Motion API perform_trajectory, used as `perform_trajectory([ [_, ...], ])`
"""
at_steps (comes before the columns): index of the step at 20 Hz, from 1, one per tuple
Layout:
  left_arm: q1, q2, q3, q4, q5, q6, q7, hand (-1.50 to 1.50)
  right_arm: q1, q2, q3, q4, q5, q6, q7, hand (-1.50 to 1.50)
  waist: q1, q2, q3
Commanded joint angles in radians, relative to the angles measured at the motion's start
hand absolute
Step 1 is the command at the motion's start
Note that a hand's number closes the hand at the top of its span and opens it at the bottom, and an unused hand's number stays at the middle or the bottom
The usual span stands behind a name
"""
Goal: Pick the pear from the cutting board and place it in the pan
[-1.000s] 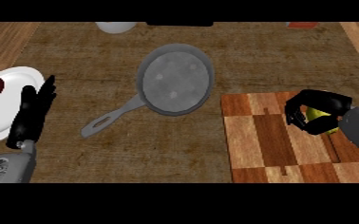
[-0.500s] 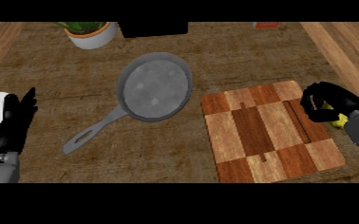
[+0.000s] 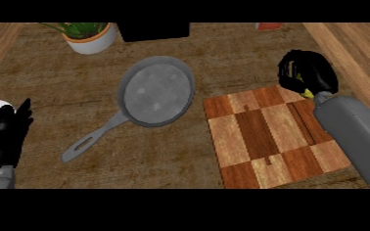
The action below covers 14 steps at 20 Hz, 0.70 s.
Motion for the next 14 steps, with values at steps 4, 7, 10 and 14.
perform_trajectory([
  [4, 0.016, 0.0, 0.0, -0.029, 0.008, -0.014, -0.022, 0.0, -0.033, 0.151, 0.074, -0.257, 0.135, -0.149, 0.381, 1.5, 0.037, 0.021, 0.004],
  [7, 0.013, -0.027, -0.024, -0.041, 0.001, -0.012, -0.028, 0.0, -0.044, 0.234, 0.128, -0.336, 0.241, -0.182, 0.596, 1.5, 0.063, 0.039, 0.007],
  [10, -0.053, -0.014, -0.027, -0.047, 0.003, -0.028, 0.012, 0.0, -0.061, 0.309, 0.163, -0.417, 0.36, -0.19, 0.809, 1.5, 0.081, 0.056, 0.01],
  [14, -0.09, -0.028, -0.04, -0.042, -0.012, -0.031, 0.018, 0.0, -0.152, 0.446, 0.144, -0.364, 0.472, -0.158, 0.971, 1.5, 0.125, 0.073, 0.013],
])
